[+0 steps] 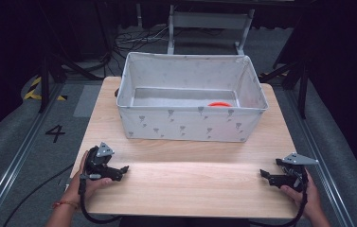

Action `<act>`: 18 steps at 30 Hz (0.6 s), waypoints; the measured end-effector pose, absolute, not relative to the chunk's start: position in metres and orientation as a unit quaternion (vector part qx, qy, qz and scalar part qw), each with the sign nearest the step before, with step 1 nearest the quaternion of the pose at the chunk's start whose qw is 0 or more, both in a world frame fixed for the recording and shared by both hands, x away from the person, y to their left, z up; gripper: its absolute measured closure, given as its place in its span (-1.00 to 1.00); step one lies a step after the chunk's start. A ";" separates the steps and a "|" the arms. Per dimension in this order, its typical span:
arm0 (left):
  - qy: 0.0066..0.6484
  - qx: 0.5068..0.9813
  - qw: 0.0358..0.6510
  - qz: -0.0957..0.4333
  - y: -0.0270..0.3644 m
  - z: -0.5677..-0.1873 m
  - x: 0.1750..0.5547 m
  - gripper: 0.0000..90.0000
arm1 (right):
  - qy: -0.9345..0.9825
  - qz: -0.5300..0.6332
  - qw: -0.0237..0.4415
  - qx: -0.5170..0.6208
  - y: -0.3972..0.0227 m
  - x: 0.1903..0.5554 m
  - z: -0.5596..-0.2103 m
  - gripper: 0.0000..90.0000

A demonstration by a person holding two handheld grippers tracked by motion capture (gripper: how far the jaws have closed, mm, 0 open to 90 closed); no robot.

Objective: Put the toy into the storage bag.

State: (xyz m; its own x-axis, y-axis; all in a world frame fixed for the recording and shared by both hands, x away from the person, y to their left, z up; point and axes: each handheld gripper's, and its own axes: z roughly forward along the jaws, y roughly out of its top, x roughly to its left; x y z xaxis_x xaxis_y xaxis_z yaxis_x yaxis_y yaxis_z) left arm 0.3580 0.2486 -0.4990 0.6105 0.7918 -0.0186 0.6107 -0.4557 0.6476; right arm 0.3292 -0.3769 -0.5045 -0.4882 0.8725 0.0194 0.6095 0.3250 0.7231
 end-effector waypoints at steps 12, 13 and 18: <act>0.419 0.840 0.312 0.145 0.247 -0.499 0.360 -1.00 | 0.791 0.344 0.192 0.468 -0.377 0.329 -0.505 -0.67; 0.419 0.840 0.313 0.145 0.247 -0.499 0.360 -1.00 | 0.791 0.344 0.191 0.468 -0.377 0.329 -0.505 -0.67; 0.421 0.839 0.313 0.146 0.247 -0.499 0.360 -1.00 | 0.791 0.344 0.192 0.468 -0.377 0.329 -0.505 -0.67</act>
State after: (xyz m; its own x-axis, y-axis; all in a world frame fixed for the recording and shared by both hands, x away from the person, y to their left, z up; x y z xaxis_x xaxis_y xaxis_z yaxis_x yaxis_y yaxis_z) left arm 0.3602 0.2470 -0.4991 0.6028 0.7977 -0.0185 0.6151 -0.4498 0.6476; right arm 0.3291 -0.3768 -0.5045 -0.4881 0.8726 0.0184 0.6093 0.3255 0.7231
